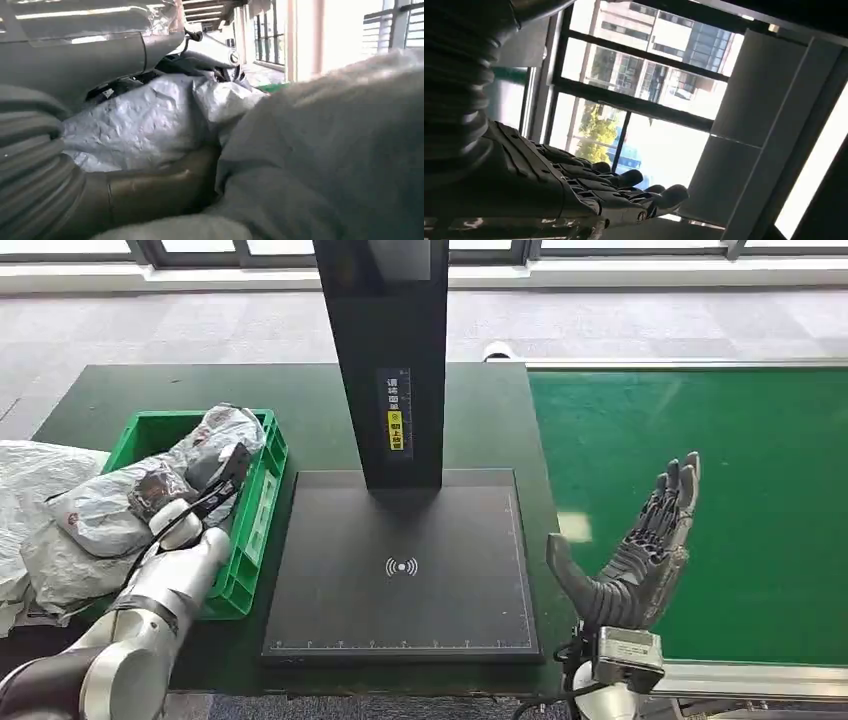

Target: Moved the parcel from conveyor to table for the left to box.

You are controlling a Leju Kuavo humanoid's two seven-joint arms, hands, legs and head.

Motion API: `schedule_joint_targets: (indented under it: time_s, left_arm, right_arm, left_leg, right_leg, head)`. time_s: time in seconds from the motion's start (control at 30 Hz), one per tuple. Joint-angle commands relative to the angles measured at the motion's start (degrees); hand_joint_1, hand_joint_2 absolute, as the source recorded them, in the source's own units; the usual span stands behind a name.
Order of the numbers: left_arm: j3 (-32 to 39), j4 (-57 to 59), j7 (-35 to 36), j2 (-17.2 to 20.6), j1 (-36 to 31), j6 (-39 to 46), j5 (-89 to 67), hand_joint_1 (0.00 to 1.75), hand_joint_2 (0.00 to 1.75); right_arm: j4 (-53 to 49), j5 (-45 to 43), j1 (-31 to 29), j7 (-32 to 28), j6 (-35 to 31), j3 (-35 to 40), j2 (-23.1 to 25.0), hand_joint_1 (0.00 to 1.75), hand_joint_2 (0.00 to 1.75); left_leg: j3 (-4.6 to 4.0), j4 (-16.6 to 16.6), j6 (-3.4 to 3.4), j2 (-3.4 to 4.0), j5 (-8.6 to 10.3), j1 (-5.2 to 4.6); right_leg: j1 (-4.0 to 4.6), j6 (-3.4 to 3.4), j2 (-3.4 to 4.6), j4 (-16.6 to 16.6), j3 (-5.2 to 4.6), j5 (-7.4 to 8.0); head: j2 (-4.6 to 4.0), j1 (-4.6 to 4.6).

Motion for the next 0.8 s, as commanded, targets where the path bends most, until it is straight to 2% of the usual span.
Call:
schedule_joint_targets:
  time_s: [0.03, 0.2, 0.33, 0.47, 0.53, 0.63, 0.8]
  left_arm:
    - [7.8, -1.1, -4.3, -0.2, 1.3, 11.3, -4.1, 0.00, 0.00]
    - [12.6, -17.9, -11.3, -4.4, 5.9, 12.0, -4.4, 0.00, 0.00]
    - [17.4, -34.5, -23.1, -9.5, 10.1, 12.0, 0.5, 0.00, 0.00]
    - [20.1, -40.1, -29.3, -12.1, 11.0, 12.0, 3.4, 0.00, 0.00]
    - [24.0, -43.9, -37.2, -15.1, 10.9, 12.0, 7.0, 0.00, 0.00]
    - [31.6, -47.1, -56.3, -20.9, 9.2, 12.0, 17.4, 0.00, 0.00]
    - [25.6, -53.5, -57.4, -20.9, 13.4, 12.0, 23.7, 0.00, 0.00]
  right_arm:
    - [4.0, 0.9, -1.9, 0.1, 0.0, -3.5, 1.6, 0.00, 1.75]
    - [4.3, 1.1, -1.3, 0.1, -0.7, -3.2, 1.6, 0.00, 1.75]
    - [5.3, 0.5, -1.5, 0.1, -1.2, -2.7, 1.3, 0.00, 1.75]
    - [6.3, 0.2, -2.2, 0.1, -1.7, -2.6, 1.2, 0.00, 1.75]
    - [6.9, 0.0, -2.5, 0.1, -2.1, -2.7, 1.1, 0.00, 1.75]
    - [7.9, -1.6, -2.6, 0.1, -2.5, -2.5, 0.4, 0.00, 1.75]
    - [7.8, -2.9, -1.9, 0.1, -3.9, -1.8, -0.6, 0.00, 1.75]
  left_leg:
    - [0.21, -0.2, 0.06, 0.11, 0.00, 0.00]
    - [0.07, -0.1, 0.06, -0.01, -0.01, 0.00]
    - [0.07, -0.1, 0.08, -0.05, -0.02, 0.03]
    - [0.08, -0.1, 0.10, 0.01, -0.04, 0.02]
    - [0.02, 0.0, 0.06, 0.01, -0.03, 0.00]
    - [0.06, -0.1, 0.09, 0.02, -0.03, 0.01]
    - [0.11, -0.1, 0.10, -0.04, -0.03, -0.02]
  right_leg:
    - [0.01, 0.01, 0.08, -0.2, 0.17, 0.03]
    - [0.02, 0.02, -0.03, -0.1, 0.08, 0.00]
    - [0.04, 0.04, -0.07, -0.1, 0.12, -0.02]
    - [0.04, 0.03, -0.02, -0.2, 0.14, -0.01]
    - [0.01, 0.02, -0.02, -0.1, 0.07, -0.02]
    - [0.02, 0.03, -0.01, -0.2, 0.13, 0.00]
    - [-0.01, 0.05, -0.05, -0.2, 0.20, -0.01]
  head:
    - [0.00, 0.00]
    - [0.00, -0.02]
    - [-0.02, 0.00]
    - [0.00, 0.00]
    - [0.00, 0.00]
    - [-0.02, -0.02]
    - [0.00, -0.02]
